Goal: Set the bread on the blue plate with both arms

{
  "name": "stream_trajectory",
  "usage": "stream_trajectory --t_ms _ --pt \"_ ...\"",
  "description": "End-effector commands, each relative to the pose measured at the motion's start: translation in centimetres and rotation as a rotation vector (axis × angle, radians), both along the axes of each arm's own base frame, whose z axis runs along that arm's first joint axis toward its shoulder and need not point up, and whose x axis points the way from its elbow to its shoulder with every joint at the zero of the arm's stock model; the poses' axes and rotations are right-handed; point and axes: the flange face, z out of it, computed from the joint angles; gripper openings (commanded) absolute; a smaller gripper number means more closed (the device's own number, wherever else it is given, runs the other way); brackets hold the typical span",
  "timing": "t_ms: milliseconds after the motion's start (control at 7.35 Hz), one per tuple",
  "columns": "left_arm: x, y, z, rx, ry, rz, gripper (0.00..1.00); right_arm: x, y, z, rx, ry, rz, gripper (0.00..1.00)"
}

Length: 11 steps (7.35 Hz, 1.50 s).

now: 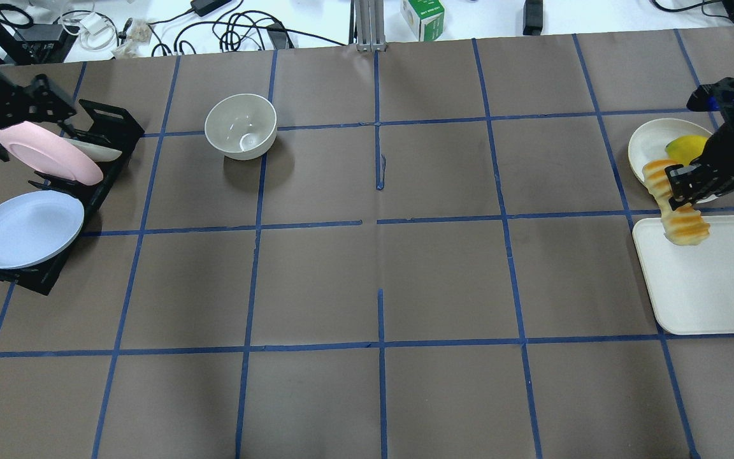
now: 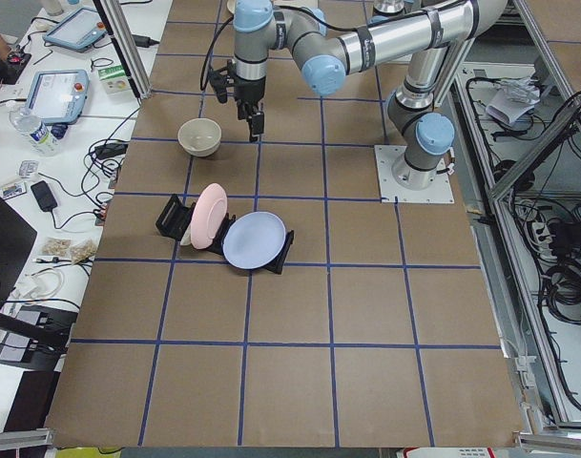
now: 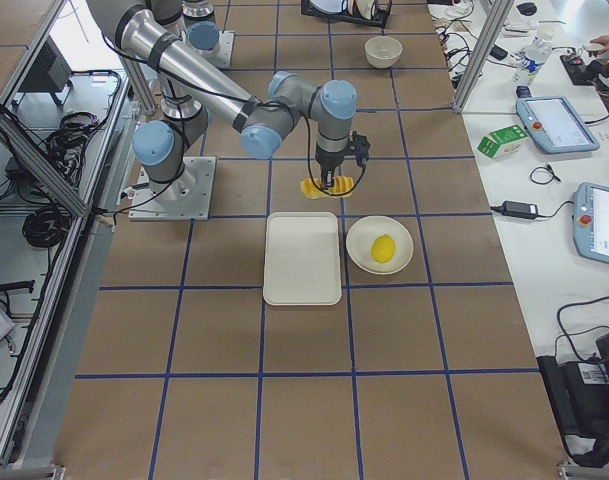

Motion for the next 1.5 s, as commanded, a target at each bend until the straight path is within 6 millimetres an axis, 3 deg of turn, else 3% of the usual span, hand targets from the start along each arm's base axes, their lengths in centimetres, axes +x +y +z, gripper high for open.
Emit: stream_trajectory --t_ms 0,136,408,544,680,952,1224,1360 --pt "11.6 3.2 -4.2 0.067 0.043 0.144 1.00 0.9 -0.4 1.2 0.005 0.001 0.010 0.02" --pt "13.8 3.4 -7.2 0.102 0.071 0.197 1.00 0.9 -0.4 1.1 0.007 -0.001 0.010 0.02" --pt "17.6 0.7 -12.6 0.075 0.044 0.194 0.97 0.9 -0.3 1.1 0.014 -0.005 0.010 0.02" --pt "20.2 1.3 -15.4 0.086 0.058 0.215 0.97 1.0 -0.3 1.1 0.013 -0.006 0.010 0.02" --pt "23.3 2.0 -17.0 0.073 0.040 0.165 0.92 1.0 -0.3 1.1 0.015 -0.007 0.010 0.02" --pt "25.1 1.7 -17.9 0.054 0.013 0.117 0.90 1.1 -0.2 1.1 0.020 -0.009 0.011 0.02" --pt "25.2 1.7 -18.0 0.038 0.014 0.122 0.86 1.2 -0.2 1.4 0.013 -0.009 0.011 0.02" --pt "24.9 1.9 -18.7 0.047 0.027 0.118 0.69 1.5 -0.2 1.5 0.014 -0.008 0.017 0.02"
